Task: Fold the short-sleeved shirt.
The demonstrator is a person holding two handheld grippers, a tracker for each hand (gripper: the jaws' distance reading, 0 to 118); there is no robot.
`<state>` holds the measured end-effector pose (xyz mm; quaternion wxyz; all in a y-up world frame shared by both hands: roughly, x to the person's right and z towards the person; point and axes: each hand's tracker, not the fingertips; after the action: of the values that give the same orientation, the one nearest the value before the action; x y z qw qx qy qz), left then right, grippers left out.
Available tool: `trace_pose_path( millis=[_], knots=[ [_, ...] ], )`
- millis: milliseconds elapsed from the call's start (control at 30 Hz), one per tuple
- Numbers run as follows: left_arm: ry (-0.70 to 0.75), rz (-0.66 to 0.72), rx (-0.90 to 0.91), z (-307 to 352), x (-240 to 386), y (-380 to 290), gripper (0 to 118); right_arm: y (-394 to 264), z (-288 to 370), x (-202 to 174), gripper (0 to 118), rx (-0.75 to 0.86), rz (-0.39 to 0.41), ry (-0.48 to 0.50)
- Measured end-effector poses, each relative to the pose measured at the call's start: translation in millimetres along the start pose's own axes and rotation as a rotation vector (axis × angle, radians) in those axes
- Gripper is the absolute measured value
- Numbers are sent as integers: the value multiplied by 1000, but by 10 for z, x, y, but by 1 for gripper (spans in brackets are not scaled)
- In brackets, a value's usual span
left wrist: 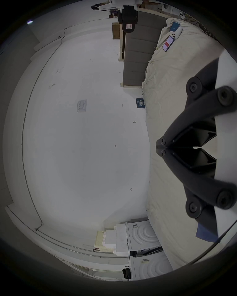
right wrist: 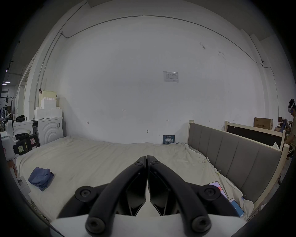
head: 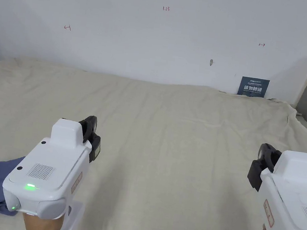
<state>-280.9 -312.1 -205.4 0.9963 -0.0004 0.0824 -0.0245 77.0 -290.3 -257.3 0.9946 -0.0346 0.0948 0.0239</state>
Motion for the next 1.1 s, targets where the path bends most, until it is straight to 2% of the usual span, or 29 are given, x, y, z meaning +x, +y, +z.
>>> trace_pose_path(
  millis=[667, 733, 767, 800, 833, 867, 933, 967, 1000, 1033, 1100],
  knots=[
    [8, -11, 16, 4, 26, -11, 0, -14, 1, 9, 0, -2, 3, -2],
    [9, -5, 21, 3, 23, -17, 4, -17, 0, 8, 1, -2, 0, -4],
    [9, 0, 22, 1, 17, -19, 9, -17, 0, 10, 3, -1, -2, -2],
    [12, 5, 25, 3, 18, -22, 19, -18, 2, 10, 10, 2, -3, -4],
    [20, 9, 30, 7, 18, -24, 24, -17, 9, 5, 14, 5, -2, -9],
    [21, 12, 30, 8, 17, -24, 24, -16, 12, 2, 14, 7, -1, -10],
    [21, 15, 23, 2, 9, -19, 65, -12, 0, 12, 52, 3, -4, -7],
    [18, 15, 20, -1, 10, -21, 82, -11, -4, 17, 69, 0, -11, 4],
    [16, 13, 18, -4, 11, -22, 104, -14, -2, 16, 80, 0, -13, 0],
    [11, 12, 16, -7, 7, -17, 114, -17, 0, 8, 84, 2, -14, -8],
    [8, 14, 32, 22, 11, -23, 118, -21, -2, 6, 97, 3, -10, -16]
  ],
)
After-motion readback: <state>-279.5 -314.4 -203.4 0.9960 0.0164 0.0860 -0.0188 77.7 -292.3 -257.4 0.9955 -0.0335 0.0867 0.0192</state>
